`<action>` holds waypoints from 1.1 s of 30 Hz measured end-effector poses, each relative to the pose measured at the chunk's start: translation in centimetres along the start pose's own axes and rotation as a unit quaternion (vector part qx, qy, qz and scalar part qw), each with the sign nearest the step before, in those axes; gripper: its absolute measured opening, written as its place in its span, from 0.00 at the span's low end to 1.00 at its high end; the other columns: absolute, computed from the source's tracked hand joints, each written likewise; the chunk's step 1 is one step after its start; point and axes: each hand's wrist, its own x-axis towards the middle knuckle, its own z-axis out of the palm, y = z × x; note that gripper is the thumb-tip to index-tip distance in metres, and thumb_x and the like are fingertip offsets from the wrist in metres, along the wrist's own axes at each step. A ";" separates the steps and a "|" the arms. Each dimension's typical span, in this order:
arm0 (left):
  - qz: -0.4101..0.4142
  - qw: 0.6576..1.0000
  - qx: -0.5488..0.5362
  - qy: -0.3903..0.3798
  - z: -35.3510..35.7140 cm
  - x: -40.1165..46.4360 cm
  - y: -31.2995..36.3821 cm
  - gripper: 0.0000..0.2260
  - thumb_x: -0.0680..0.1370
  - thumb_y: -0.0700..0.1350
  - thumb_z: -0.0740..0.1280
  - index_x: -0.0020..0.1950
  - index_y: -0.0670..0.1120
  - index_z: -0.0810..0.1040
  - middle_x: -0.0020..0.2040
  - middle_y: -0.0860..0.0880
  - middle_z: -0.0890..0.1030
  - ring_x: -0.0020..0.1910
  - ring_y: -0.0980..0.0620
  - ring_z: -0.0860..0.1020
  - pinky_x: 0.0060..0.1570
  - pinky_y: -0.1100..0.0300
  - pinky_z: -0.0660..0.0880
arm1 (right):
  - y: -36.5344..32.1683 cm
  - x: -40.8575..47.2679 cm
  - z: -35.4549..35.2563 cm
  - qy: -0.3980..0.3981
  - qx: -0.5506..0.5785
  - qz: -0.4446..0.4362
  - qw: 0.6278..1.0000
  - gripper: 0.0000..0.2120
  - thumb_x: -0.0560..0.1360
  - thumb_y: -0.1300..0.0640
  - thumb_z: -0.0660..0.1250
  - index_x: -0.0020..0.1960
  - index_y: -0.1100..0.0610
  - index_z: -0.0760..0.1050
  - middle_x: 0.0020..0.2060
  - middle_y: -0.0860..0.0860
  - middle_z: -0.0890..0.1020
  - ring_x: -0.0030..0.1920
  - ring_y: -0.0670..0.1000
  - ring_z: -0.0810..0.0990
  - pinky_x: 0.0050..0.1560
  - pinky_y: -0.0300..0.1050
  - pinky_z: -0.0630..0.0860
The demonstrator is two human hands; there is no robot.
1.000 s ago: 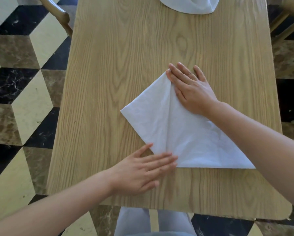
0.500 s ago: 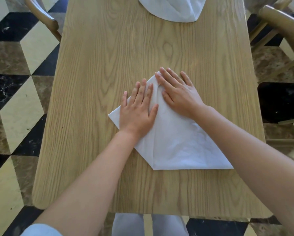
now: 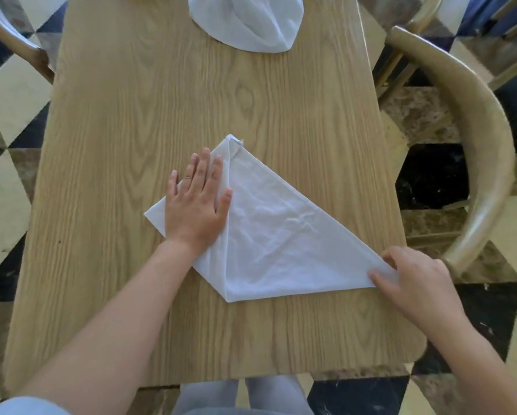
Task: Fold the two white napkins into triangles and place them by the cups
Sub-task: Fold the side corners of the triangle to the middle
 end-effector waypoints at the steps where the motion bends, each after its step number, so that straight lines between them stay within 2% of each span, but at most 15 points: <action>1: 0.001 1.000 -0.001 0.002 0.0 0.0 0.0 0.28 0.78 0.59 0.41 0.77 0.52 0.48 0.78 0.52 0.48 0.76 0.55 0.47 0.73 0.49 0.44 | 0.4 0.0 -0.1 -0.016 -0.001 -0.004 1.000 0.05 0.73 0.51 0.67 0.44 0.50 0.72 0.39 0.43 0.73 0.42 0.47 0.71 0.48 0.46 0.66; 2: 0.001 1.000 -0.002 0.005 0.1 0.0 -0.1 0.28 0.78 0.59 0.41 0.77 0.52 0.48 0.78 0.52 0.48 0.76 0.55 0.47 0.73 0.49 0.44 | 0.8 0.0 -0.2 -0.033 0.009 -0.007 0.999 0.05 0.73 0.52 0.67 0.42 0.49 0.71 0.38 0.42 0.71 0.41 0.46 0.70 0.47 0.45 0.67; 4: 0.001 1.000 -0.003 0.007 0.1 0.0 -0.1 0.28 0.78 0.59 0.41 0.77 0.52 0.49 0.78 0.52 0.49 0.76 0.54 0.47 0.73 0.49 0.44 | 1.4 0.3 -0.7 -0.058 0.085 0.008 0.995 0.05 0.72 0.54 0.69 0.42 0.49 0.72 0.36 0.43 0.73 0.38 0.46 0.73 0.41 0.44 0.72; 5: 0.001 1.000 -0.004 0.007 0.1 0.0 -0.1 0.28 0.78 0.59 0.41 0.77 0.52 0.49 0.78 0.52 0.49 0.76 0.54 0.47 0.73 0.48 0.44 | 1.6 0.5 -1.3 -0.079 0.146 0.020 0.986 0.08 0.71 0.54 0.69 0.47 0.46 0.72 0.34 0.45 0.76 0.36 0.46 0.75 0.37 0.43 0.73; 7: 0.005 1.000 -0.008 0.007 -0.2 0.0 0.1 0.29 0.78 0.59 0.41 0.77 0.50 0.49 0.78 0.51 0.49 0.76 0.54 0.47 0.73 0.47 0.43 | 1.6 0.7 -2.7 -0.135 0.259 0.002 0.956 0.22 0.70 0.55 0.69 0.56 0.35 0.66 0.31 0.50 0.79 0.31 0.48 0.77 0.34 0.42 0.73; 9: 0.013 0.999 -0.022 0.025 -0.7 -0.2 0.2 0.29 0.78 0.57 0.42 0.77 0.47 0.49 0.77 0.51 0.47 0.76 0.54 0.47 0.72 0.45 0.40 | 1.0 0.9 -4.0 -0.155 0.324 -0.056 0.932 0.23 0.73 0.57 0.67 0.57 0.31 0.66 0.33 0.54 0.80 0.31 0.54 0.74 0.35 0.46 0.72; 12: 0.029 0.995 -0.059 0.069 -1.5 -1.6 0.3 0.27 0.80 0.52 0.46 0.76 0.43 0.52 0.76 0.51 0.49 0.76 0.53 0.50 0.71 0.43 0.40 | -1.0 1.9 -5.8 -0.134 0.385 -0.117 0.906 0.12 0.76 0.57 0.61 0.49 0.41 0.79 0.36 0.60 0.79 0.37 0.61 0.75 0.41 0.49 0.74; 15: 0.055 0.994 -0.081 0.051 -1.7 -3.7 0.3 0.24 0.80 0.48 0.47 0.76 0.42 0.52 0.76 0.48 0.54 0.75 0.51 0.54 0.72 0.43 0.46 | -3.9 3.6 -7.3 -0.192 0.418 -0.161 0.873 0.21 0.72 0.60 0.52 0.53 0.47 0.81 0.42 0.54 0.83 0.47 0.49 0.80 0.54 0.45 0.71; 16: 0.062 0.993 -0.095 0.038 -1.7 -4.2 0.3 0.24 0.80 0.47 0.47 0.75 0.42 0.53 0.76 0.47 0.56 0.75 0.51 0.55 0.73 0.43 0.49 | -4.9 4.2 -7.7 -0.210 0.420 -0.183 0.863 0.24 0.70 0.62 0.52 0.56 0.48 0.80 0.46 0.54 0.84 0.51 0.49 0.80 0.57 0.47 0.72; 19: 0.072 0.986 -0.145 0.027 -2.2 -5.3 0.4 0.23 0.80 0.45 0.49 0.74 0.40 0.59 0.74 0.46 0.62 0.74 0.50 0.60 0.72 0.44 0.57 | -8.4 6.6 -8.0 -0.161 0.397 -0.219 0.877 0.19 0.74 0.69 0.58 0.56 0.52 0.79 0.42 0.59 0.83 0.44 0.54 0.82 0.51 0.52 0.77; 22: 0.074 0.975 -0.206 0.042 -2.6 -6.4 0.5 0.22 0.79 0.43 0.53 0.72 0.38 0.62 0.71 0.44 0.67 0.71 0.48 0.64 0.67 0.42 0.65 | -12.2 9.4 -7.0 -0.058 0.370 -0.223 0.900 0.05 0.74 0.65 0.65 0.43 0.62 0.80 0.35 0.57 0.81 0.35 0.53 0.76 0.39 0.49 0.71; 24: 0.073 0.970 -0.226 0.055 -2.7 -7.1 0.6 0.21 0.79 0.43 0.53 0.72 0.37 0.63 0.70 0.43 0.69 0.70 0.49 0.65 0.66 0.41 0.67 | -14.4 11.3 -6.2 -0.015 0.361 -0.212 0.908 0.12 0.74 0.61 0.67 0.39 0.70 0.74 0.33 0.57 0.71 0.34 0.49 0.68 0.38 0.43 0.64; 26: 0.058 0.968 -0.237 0.050 -2.5 -7.9 0.8 0.22 0.80 0.45 0.52 0.72 0.40 0.61 0.71 0.45 0.67 0.71 0.50 0.64 0.69 0.45 0.63 | -16.2 12.9 -5.6 -0.002 0.363 -0.217 0.906 0.11 0.74 0.59 0.68 0.38 0.67 0.75 0.34 0.53 0.67 0.34 0.46 0.64 0.38 0.42 0.62; 29: 0.034 0.973 -0.228 0.020 -1.9 -8.9 1.3 0.22 0.80 0.49 0.49 0.73 0.44 0.55 0.73 0.49 0.62 0.73 0.56 0.59 0.73 0.54 0.53 | -17.9 14.8 -4.3 -0.027 0.372 -0.199 0.906 0.08 0.73 0.58 0.67 0.37 0.61 0.76 0.30 0.46 0.67 0.31 0.45 0.64 0.39 0.41 0.61; 33: 0.024 0.984 -0.176 0.004 -1.1 -9.2 1.6 0.23 0.80 0.49 0.48 0.74 0.42 0.55 0.74 0.49 0.61 0.74 0.55 0.57 0.73 0.55 0.49 | -18.5 16.4 -2.2 -0.020 0.343 -0.163 0.925 0.09 0.73 0.56 0.66 0.35 0.58 0.74 0.29 0.45 0.70 0.33 0.45 0.68 0.49 0.49 0.63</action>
